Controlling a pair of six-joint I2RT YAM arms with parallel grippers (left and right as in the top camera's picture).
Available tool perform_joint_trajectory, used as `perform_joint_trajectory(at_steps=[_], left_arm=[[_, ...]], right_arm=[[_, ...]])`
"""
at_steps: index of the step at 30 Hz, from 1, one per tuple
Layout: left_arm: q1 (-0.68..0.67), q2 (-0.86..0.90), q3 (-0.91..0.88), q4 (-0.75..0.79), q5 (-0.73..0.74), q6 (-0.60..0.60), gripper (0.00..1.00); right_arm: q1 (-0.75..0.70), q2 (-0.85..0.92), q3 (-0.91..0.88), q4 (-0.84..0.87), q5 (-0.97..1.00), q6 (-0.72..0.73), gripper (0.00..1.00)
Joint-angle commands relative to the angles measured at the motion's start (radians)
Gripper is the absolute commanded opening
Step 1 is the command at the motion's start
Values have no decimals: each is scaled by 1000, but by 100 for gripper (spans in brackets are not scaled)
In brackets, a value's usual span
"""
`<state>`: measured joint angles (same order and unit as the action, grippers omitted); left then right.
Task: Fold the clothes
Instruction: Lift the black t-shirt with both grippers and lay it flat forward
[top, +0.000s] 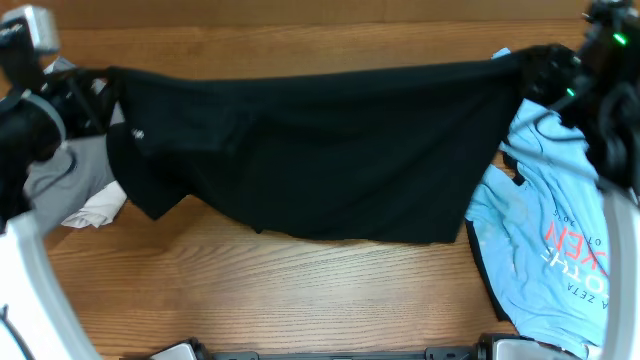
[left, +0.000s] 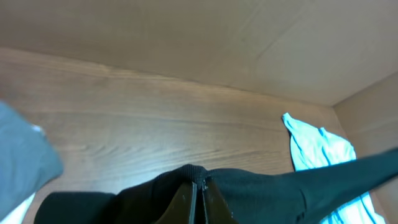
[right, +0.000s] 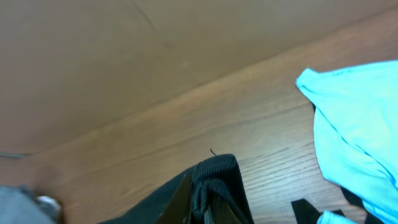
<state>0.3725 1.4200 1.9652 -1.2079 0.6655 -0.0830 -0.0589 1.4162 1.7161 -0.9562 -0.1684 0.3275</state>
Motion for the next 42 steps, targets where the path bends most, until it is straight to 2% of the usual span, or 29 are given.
perform_joint_trajectory(at_steps=[1,4,8,13,16,17,19,23,25,29,33,37,42], left_arm=[[-107,137,2,108,-103,-43,4],[-190,265,6,257,-217,-92,4],[-216,399,117,401,-237,-77,4],[-207,463,406,484,-364,-67,4],[-203,463,526,534,-362,-82,4],[-202,463,576,527,-362,-82,4],[-203,459,633,412,-354,-81,4],[-205,469,626,51,-324,-70,4],[-215,501,597,-142,-325,-52,4],[-243,590,509,-346,-325,32,4],[-256,703,365,-462,-329,87,4],[-256,780,112,-480,-327,107,4],[-255,783,-210,-430,-325,147,4]], right_arm=[[-7,151,15,105,13,-29,4],[-6,281,15,323,12,-29,4],[-6,335,53,492,110,-45,4],[-6,335,254,502,183,-68,4],[-6,335,373,485,217,-74,4],[-6,335,420,449,220,-74,4],[-6,335,458,346,223,-74,4],[-6,359,454,37,235,-74,4],[-6,392,446,-135,236,-74,4],[-6,462,382,-360,238,-74,4],[-6,510,235,-425,234,-73,4],[-7,517,-6,-375,204,-66,4],[-9,517,-191,-338,167,-64,4]])
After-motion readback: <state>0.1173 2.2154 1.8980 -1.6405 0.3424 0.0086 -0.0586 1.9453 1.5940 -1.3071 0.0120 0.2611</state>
